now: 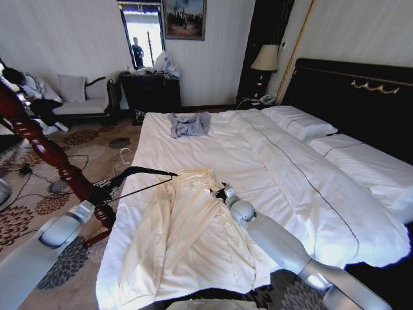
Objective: Pick up the clothes from the bed and hang them on the clothes hanger.
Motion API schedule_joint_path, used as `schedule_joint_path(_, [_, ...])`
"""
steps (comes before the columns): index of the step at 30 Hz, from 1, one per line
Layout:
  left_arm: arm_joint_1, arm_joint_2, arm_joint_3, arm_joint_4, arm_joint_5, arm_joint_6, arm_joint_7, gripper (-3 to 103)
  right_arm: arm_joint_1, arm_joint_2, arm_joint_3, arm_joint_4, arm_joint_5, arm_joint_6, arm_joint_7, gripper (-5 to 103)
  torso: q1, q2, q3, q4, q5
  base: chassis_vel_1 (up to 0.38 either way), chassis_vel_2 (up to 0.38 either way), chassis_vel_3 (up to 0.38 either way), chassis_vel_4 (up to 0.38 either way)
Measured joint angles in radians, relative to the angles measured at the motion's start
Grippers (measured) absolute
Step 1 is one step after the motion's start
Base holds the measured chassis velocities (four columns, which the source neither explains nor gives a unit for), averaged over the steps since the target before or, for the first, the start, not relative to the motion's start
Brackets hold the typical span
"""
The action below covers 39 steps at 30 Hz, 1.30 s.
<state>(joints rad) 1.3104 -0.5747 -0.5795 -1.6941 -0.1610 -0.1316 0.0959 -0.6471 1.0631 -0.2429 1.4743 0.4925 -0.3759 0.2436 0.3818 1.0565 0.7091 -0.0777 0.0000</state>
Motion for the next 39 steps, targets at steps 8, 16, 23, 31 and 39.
schedule_joint_path(8, [0.000, -0.002, 0.000, 0.008, -0.004, -0.004, 0.000, 22, -0.006, -0.003, -0.017, -0.006, -0.005, -0.018, 0.012, 35, 0.000, 0.000, 0.000, -0.0001, 0.0000, 0.000, 0.000, 0.000, 0.000])
schedule_joint_path(16, [0.000, -0.001, 0.001, 0.015, -0.012, -0.009, 0.000, 22, -0.005, 0.000, -0.017, -0.017, -0.014, 0.016, 0.045, 8, 0.000, 0.000, 0.000, 0.0000, 0.0000, 0.000, 0.000, 0.000, 0.000])
schedule_joint_path(23, [0.001, -0.002, 0.010, 0.015, -0.012, -0.012, 0.002, 22, 0.002, -0.006, -0.017, -0.012, -0.012, 0.020, 0.050, 1, 0.000, 0.000, 0.000, 0.0000, 0.0001, 0.000, 0.000, 0.000, 0.000])
schedule_joint_path(31, [-0.017, 0.008, 0.083, -0.028, 0.002, -0.017, 0.014, 22, 0.016, -0.027, 0.004, 0.013, 0.006, 0.029, 0.075, 1, 0.000, 0.000, 0.000, 0.0000, 0.0002, 0.000, 0.000, 0.000, 0.000])
schedule_joint_path(39, [-0.098, 0.020, 0.199, -0.054, 0.008, 0.003, 0.016, 22, 0.046, -0.066, 0.024, 0.092, 0.052, 0.017, 0.102, 1, 0.000, 0.000, 0.000, -0.0001, 0.0002, 0.000, 0.000, 0.000, 0.000])
